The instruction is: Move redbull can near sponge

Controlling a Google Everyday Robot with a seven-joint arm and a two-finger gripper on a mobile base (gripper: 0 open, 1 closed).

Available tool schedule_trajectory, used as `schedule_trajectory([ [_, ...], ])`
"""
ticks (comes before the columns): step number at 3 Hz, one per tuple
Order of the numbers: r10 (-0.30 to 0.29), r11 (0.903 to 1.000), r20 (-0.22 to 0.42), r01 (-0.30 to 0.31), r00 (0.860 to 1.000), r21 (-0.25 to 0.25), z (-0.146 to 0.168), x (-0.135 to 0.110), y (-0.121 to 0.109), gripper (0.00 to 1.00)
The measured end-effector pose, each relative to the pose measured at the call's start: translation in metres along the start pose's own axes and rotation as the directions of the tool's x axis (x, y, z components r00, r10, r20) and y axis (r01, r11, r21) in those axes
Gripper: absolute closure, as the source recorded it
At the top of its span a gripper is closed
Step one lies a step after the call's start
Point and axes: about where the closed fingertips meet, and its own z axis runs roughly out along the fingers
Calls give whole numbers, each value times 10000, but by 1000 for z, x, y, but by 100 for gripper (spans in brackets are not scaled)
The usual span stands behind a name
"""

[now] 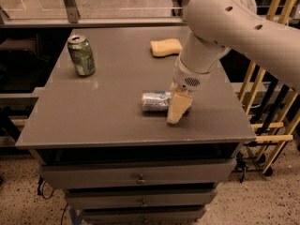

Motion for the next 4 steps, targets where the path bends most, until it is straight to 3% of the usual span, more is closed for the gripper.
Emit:
schedule_trajectory([
  [2,62,10000,63,-62,10000,-24,-5,0,-2,86],
  [3,427,9969,519,-460,9977,637,-43,12,-22,100],
  [4,523,9895,957,-646,9940,1296,-77,10,-41,100],
])
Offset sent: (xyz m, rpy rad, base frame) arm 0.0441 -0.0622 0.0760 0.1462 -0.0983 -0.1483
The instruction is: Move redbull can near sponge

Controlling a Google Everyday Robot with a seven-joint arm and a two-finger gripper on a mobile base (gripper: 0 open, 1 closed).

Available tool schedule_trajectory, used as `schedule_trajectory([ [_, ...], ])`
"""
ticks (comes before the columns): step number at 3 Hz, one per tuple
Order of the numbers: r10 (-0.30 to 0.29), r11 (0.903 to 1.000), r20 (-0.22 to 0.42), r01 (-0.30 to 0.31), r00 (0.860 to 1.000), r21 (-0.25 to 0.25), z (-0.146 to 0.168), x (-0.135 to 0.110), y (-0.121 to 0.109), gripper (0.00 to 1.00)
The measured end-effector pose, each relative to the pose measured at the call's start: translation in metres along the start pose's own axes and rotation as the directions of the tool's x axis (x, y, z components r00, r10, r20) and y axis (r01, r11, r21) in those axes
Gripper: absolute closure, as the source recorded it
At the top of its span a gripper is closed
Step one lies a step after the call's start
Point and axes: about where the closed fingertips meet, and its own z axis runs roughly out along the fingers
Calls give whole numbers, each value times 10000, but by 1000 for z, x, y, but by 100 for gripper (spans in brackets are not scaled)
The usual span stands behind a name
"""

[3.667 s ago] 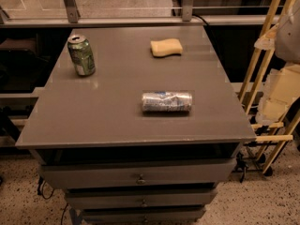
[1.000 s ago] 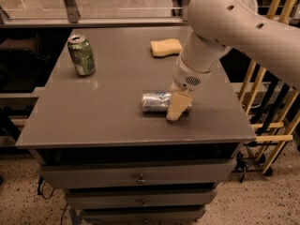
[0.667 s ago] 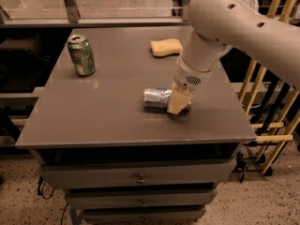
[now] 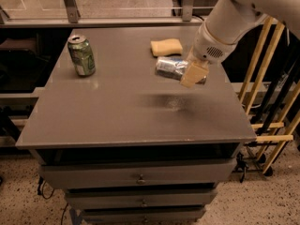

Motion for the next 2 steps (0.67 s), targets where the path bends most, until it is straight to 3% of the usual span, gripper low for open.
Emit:
schedule_trajectory([
  [1,-8,10000,2,8,10000,-3,0,0,0,100],
  [2,819,9962,178,-824,9965,277,8,-6,-19,100],
])
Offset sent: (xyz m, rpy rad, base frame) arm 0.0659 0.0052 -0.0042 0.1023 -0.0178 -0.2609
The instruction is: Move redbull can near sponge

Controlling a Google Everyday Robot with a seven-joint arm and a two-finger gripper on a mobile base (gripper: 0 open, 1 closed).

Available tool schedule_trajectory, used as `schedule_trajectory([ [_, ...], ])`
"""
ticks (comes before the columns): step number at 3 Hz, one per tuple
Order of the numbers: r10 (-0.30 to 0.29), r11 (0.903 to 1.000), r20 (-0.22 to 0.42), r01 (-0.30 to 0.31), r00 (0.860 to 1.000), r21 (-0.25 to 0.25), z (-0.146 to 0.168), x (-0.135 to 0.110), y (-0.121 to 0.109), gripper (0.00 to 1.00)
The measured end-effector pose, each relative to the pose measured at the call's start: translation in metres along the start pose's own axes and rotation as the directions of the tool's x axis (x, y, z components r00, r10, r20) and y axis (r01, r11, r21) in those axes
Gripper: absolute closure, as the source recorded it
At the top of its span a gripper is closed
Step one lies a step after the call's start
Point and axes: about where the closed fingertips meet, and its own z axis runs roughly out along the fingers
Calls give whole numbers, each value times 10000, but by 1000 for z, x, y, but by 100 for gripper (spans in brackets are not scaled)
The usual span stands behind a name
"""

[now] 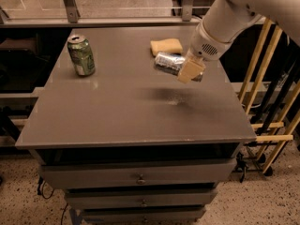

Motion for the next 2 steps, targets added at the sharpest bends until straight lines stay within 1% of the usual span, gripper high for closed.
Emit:
schedule_trajectory([
  [1,1558,9859,181,-1566,9876,589,7,-5,-51,100],
  [2,2684,9582,160,-2686,9632,980,12,-7,-98,100],
])
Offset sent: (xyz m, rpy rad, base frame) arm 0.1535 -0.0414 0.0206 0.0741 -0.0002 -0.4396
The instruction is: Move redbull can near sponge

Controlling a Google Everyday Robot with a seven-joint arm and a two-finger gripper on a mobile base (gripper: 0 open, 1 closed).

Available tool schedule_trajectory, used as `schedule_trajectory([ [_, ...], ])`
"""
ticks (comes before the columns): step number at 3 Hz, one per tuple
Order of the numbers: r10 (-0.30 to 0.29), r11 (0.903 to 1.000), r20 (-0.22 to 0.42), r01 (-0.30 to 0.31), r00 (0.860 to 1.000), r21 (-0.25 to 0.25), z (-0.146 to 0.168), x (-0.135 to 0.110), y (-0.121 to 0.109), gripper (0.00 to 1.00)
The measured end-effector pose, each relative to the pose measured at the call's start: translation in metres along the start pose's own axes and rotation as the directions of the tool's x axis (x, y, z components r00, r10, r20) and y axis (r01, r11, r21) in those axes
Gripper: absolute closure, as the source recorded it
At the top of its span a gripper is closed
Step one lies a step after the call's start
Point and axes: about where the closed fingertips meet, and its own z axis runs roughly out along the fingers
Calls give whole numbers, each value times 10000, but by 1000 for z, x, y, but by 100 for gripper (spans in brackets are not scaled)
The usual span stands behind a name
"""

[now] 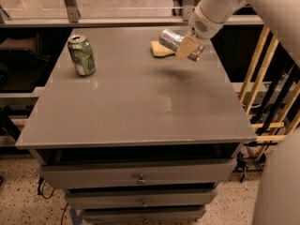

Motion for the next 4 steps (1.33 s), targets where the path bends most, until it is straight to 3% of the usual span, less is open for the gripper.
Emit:
schedule_trajectory([
  [1,584,9983,-302,-581,9978,105,15,-5,-21,100],
  [4,1078,9930,-831,-1113,9907,-386,53,3,-21,100],
])
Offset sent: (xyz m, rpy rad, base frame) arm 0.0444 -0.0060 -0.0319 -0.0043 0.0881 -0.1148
